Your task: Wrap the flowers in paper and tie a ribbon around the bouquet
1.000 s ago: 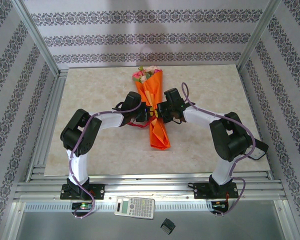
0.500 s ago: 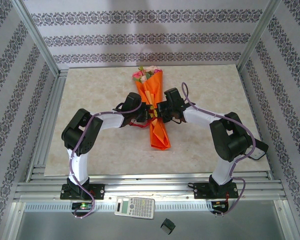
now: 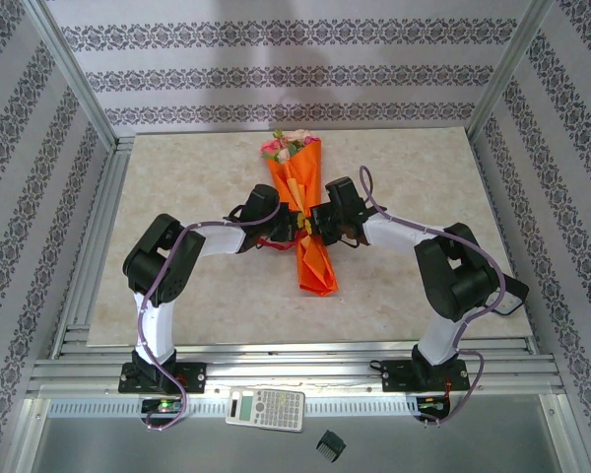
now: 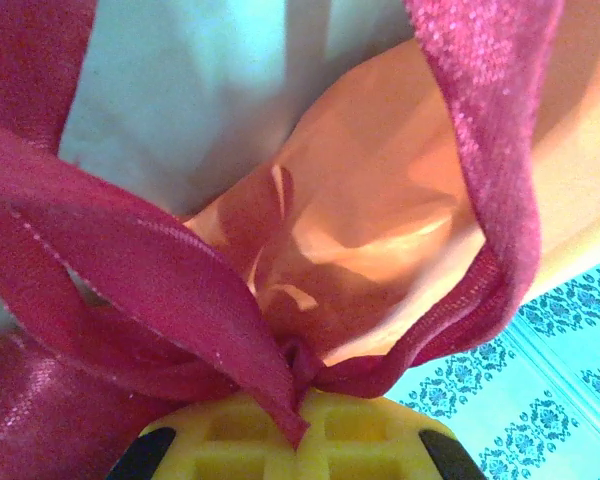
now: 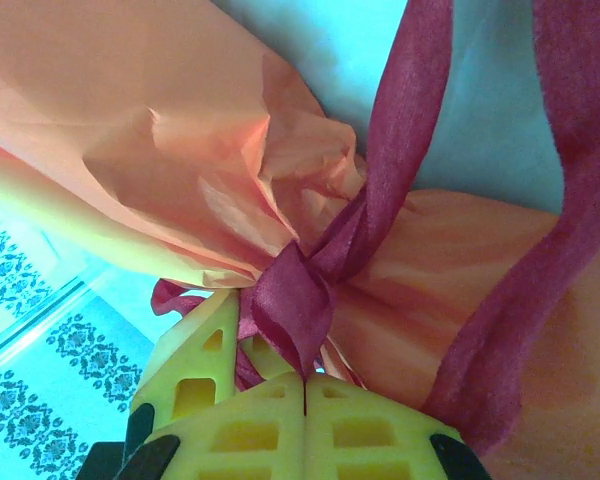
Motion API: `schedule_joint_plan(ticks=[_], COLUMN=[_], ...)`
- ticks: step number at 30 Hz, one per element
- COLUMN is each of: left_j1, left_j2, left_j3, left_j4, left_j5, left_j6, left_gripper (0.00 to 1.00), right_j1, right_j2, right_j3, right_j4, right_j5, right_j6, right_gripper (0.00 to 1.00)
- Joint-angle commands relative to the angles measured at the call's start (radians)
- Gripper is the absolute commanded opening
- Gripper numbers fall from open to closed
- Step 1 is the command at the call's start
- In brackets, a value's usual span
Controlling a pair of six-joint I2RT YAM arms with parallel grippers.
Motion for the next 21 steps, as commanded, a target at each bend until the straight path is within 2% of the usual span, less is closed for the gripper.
schedule_joint_plan(ticks=[1,10,16,21], left_j1=[-0.008,-0.024,-0.029,-0.033], left_j2=[0.009,0.053,0.048,0.050], left_j3=[-0.032,-0.127,-0.183,-0.213], left_j4=[0.149,0.471,0.566,0.597], left_j5=[-0.060,-0.095,-0.096,-0.084], left_j6=[0.006,0.008,0.036,0.041], left_gripper=[0.00,0.00,0.00,0.00], right_j1=[-0.003,-0.022,-0.031,-0.043], right_j2=[-0.023,-0.002,0.004,-0.021], right_j3=[-0.035,-0.008,-0.004,0.017], right_j4=[-0.014,-0.007,-0.014,-0.025], right_j5=[-0.024,-0.049,-0.061,-0.042], right_j6=[0.026,0.037,0.045,0.023], right_gripper=[0.00,0.00,0.00,0.18])
